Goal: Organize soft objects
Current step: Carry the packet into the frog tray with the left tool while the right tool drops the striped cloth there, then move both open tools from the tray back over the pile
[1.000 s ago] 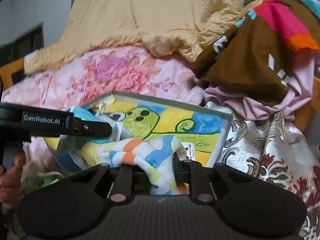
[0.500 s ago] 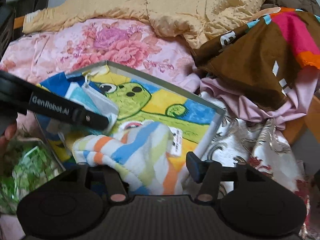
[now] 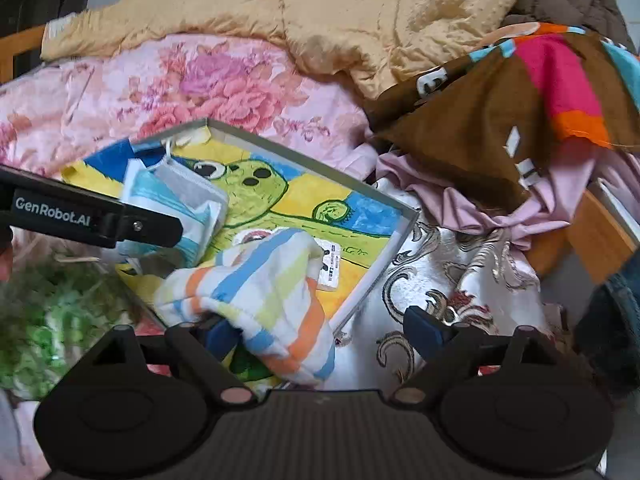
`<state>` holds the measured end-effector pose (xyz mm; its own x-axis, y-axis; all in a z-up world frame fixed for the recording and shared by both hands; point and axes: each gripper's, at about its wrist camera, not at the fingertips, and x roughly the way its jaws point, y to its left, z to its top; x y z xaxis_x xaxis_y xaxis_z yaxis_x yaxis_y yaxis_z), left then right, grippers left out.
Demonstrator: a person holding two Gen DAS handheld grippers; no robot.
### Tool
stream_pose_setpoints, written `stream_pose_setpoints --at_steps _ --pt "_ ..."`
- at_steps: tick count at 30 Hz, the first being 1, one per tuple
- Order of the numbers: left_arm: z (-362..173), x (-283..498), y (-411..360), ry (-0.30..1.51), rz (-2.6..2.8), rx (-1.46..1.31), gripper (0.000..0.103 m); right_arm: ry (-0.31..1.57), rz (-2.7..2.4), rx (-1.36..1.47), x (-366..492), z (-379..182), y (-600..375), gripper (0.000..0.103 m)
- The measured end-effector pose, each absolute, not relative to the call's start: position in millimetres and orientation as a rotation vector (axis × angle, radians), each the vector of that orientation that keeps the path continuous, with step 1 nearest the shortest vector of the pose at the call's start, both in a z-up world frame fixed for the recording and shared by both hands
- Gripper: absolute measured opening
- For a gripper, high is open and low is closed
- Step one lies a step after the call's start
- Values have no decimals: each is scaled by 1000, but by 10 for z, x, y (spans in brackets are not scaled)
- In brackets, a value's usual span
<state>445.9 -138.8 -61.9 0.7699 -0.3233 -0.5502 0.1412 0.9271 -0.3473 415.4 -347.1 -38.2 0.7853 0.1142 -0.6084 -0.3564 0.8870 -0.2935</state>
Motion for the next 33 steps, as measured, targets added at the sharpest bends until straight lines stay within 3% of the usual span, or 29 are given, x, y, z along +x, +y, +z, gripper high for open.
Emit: stream_pose_setpoints --at_steps 18,33 --pt "44 3217 -842 384 -223 -247 96 349 278 -145 3178 353 -3379 101" --pt "104 2305 -115 340 -107 -273 100 211 332 -78 2351 563 -2838 103"
